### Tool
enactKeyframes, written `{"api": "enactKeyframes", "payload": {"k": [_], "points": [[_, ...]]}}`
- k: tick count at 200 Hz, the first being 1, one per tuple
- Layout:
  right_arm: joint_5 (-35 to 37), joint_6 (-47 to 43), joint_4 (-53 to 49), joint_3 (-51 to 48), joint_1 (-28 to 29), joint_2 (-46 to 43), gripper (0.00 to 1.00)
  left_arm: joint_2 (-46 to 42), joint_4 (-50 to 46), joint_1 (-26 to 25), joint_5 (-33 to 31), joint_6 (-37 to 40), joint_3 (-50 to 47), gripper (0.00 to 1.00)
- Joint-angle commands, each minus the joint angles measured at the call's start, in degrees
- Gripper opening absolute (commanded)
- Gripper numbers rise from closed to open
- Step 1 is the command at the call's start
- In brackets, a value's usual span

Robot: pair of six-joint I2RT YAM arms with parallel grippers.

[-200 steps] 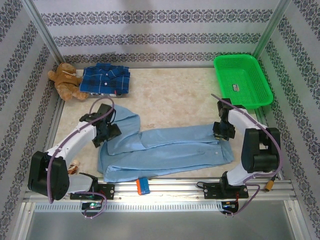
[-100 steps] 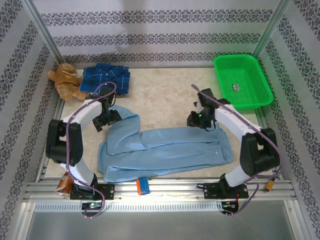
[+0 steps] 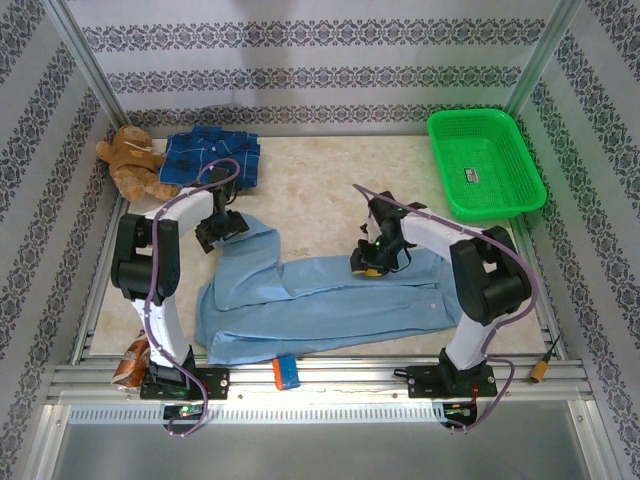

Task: Fold and stack the long sleeve shirts

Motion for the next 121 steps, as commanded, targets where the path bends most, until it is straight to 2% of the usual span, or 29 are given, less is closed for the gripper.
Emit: {"api": "enactKeyframes", "payload": {"k": [1,12,39,55,72,93,121], "points": [[-2.5,1.4,-0.9,1.8,0.9,3.9,0.37,2.4,1.6,0.8,-1.0,-1.6,2.5,0.73],[-1.0,3.2,-0.8,2.8,1.0,5.9,0.36,4.1,2.5,0.8,-0.5,-1.5,4.0,0.63],[4.5,9.9,1.1,4.7,-0.3,8.9,0.36,7.4,5.4,0.5,1.9,-0.6,8.4,0.3],[7.2,12.0,3.2,6.5,-1.0,10.4,0.35,8.7,6.3,0.1,3.0,-0.2,11.4,0.17],[10.8,12.8,3.0,10.4,-2.0,13.1,0.34,9.6,7.3,0.1,4.1,-0.1,14.3,0.12],[12.3,15.9,4.0,13.7,-4.8,15.6,0.32,10.0,8.9,0.1,4.7,0.1,18.0,0.12],[14.2,20.2,6.3,17.4,-8.2,18.0,0.31,13.5,9.2,0.0,8.9,0.4,28.0,0.11]]}}
